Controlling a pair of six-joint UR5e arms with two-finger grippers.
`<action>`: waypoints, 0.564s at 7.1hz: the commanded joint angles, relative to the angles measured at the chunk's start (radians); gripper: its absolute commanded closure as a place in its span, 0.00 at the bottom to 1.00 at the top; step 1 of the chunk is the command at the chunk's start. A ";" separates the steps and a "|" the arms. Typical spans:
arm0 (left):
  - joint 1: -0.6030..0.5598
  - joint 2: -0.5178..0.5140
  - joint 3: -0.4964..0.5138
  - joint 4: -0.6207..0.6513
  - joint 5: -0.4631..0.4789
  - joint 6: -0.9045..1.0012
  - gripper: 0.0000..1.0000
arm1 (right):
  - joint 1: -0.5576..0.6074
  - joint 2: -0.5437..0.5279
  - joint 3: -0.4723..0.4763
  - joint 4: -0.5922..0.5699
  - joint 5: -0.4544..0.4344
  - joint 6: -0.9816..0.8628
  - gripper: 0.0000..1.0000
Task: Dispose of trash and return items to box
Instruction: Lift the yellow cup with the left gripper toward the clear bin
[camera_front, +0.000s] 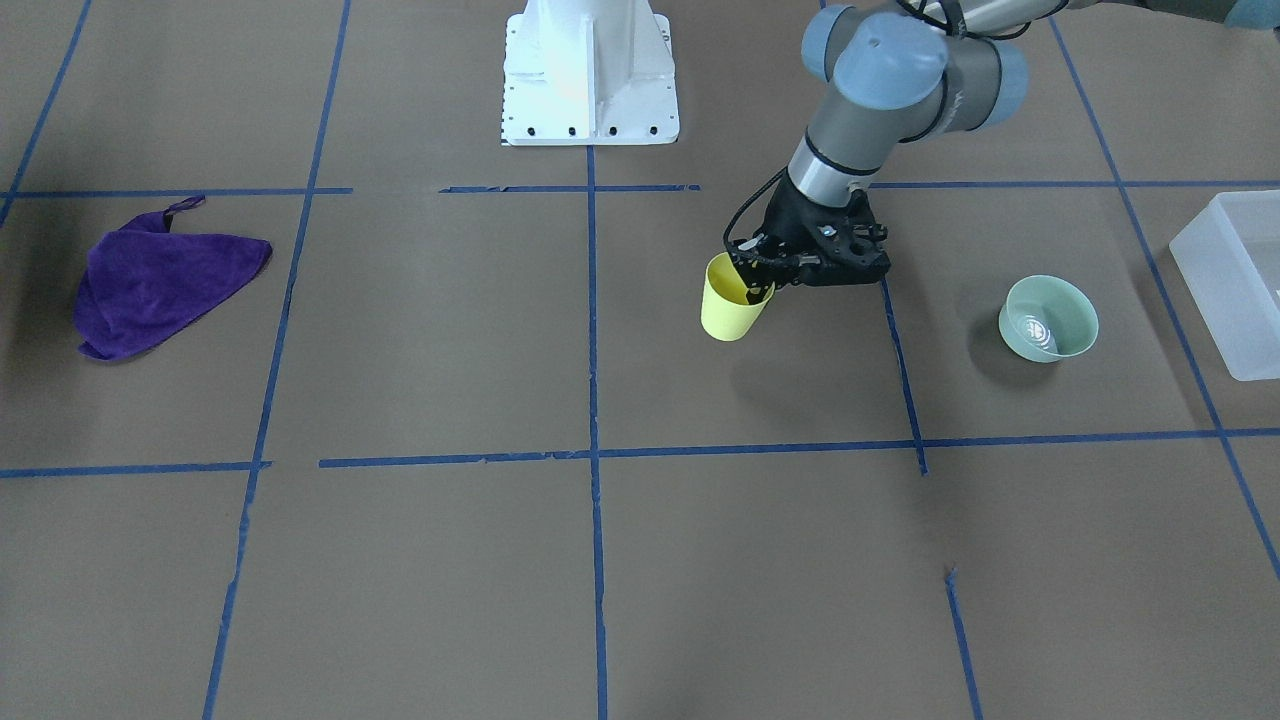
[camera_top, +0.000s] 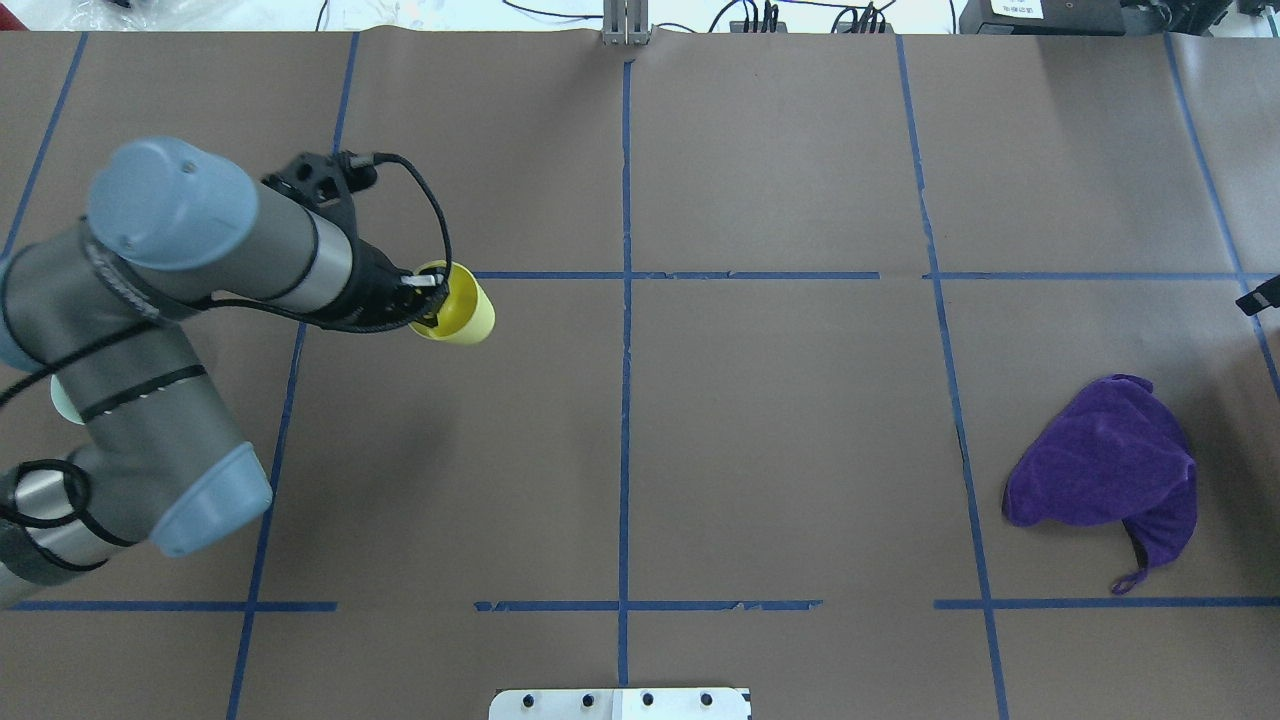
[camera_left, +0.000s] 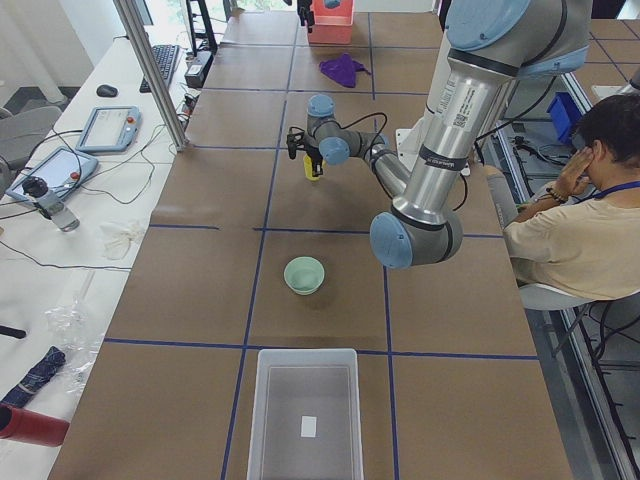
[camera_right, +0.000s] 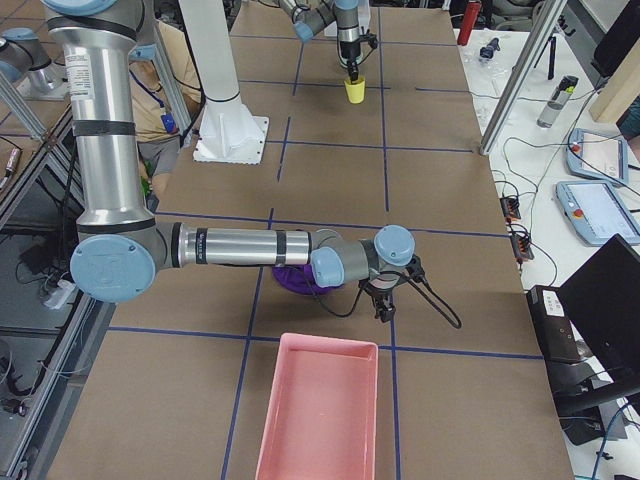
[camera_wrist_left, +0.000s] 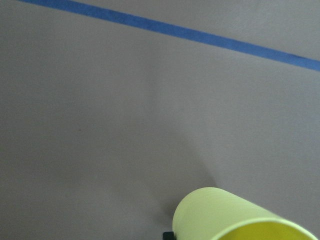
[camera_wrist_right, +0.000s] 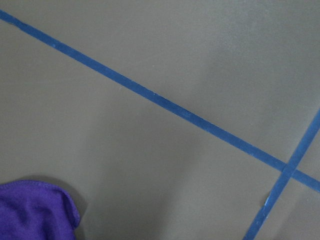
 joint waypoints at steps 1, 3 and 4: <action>-0.191 0.157 -0.119 0.003 -0.080 0.225 1.00 | -0.033 -0.004 0.005 0.017 0.033 0.022 0.00; -0.360 0.393 -0.178 -0.020 -0.103 0.594 1.00 | -0.034 -0.004 0.011 0.017 0.044 0.022 0.00; -0.447 0.490 -0.161 -0.064 -0.126 0.809 1.00 | -0.034 0.006 0.018 0.017 0.044 0.054 0.00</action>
